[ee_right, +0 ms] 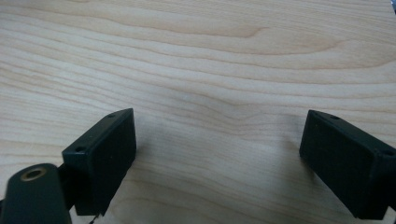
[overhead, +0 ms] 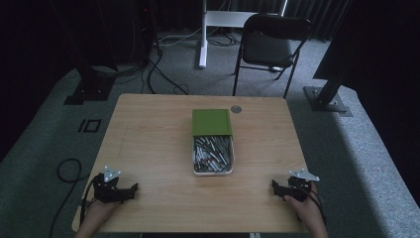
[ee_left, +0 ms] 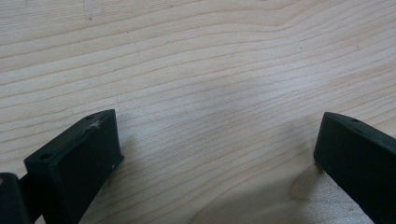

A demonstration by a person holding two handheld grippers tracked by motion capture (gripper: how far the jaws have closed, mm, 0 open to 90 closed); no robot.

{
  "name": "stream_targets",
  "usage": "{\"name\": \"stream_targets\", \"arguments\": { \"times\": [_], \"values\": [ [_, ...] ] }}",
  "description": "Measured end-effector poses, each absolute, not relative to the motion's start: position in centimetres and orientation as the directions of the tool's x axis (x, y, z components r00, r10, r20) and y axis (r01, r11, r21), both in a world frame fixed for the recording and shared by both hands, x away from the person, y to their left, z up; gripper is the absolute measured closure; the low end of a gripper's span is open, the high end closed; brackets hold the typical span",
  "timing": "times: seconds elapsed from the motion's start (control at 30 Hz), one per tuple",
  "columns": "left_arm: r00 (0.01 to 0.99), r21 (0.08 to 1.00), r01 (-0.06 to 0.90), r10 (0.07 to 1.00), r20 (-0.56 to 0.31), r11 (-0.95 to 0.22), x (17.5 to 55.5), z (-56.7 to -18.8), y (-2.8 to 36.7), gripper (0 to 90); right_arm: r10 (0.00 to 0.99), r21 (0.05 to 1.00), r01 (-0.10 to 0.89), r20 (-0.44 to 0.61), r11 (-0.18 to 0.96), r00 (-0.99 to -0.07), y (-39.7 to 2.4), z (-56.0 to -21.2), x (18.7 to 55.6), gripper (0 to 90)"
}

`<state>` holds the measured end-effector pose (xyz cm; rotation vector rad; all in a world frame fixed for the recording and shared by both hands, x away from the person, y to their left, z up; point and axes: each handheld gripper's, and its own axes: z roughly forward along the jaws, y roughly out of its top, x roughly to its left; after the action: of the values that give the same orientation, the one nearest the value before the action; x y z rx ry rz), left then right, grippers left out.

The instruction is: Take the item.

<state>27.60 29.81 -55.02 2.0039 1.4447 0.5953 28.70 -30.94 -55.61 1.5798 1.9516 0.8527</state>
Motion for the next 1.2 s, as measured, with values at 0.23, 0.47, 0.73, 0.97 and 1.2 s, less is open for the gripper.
{"name": "stream_targets", "arguments": {
  "times": [0.23, 0.47, 0.73, 0.97, 1.2],
  "values": [
    [0.311, 0.688, 0.686, 0.950, 0.016, -0.236, 27.6, -55.0, 29.8, 1.3, 0.980, 0.725, 0.677, 0.014, 0.127, -0.199, -30.6, -55.6, 28.7, 10.8],
    [0.310, 0.689, 0.686, 0.951, 0.016, -0.235, 27.6, -55.0, 29.8, 1.3, 0.984, 0.709, 0.695, 0.009, 0.120, -0.179, -30.0, -55.2, 29.3, 13.9],
    [0.310, 0.689, 0.686, 0.951, 0.016, -0.235, 27.6, -55.0, 29.8, 1.3, 0.981, 0.731, 0.669, -0.007, 0.135, -0.192, -29.3, -53.3, 29.8, 13.9],
    [0.310, 0.689, 0.686, 0.951, 0.016, -0.235, 27.6, -55.0, 29.8, 1.3, 0.974, 0.755, 0.639, 0.003, 0.147, -0.229, -28.8, -51.8, 30.0, 14.0],
    [0.311, 0.688, 0.686, 0.950, 0.016, -0.236, 27.6, -55.0, 29.8, 1.3, 0.970, 0.755, 0.637, 0.009, 0.153, -0.243, -28.5, -50.8, 30.2, 14.2]
  ]
}}
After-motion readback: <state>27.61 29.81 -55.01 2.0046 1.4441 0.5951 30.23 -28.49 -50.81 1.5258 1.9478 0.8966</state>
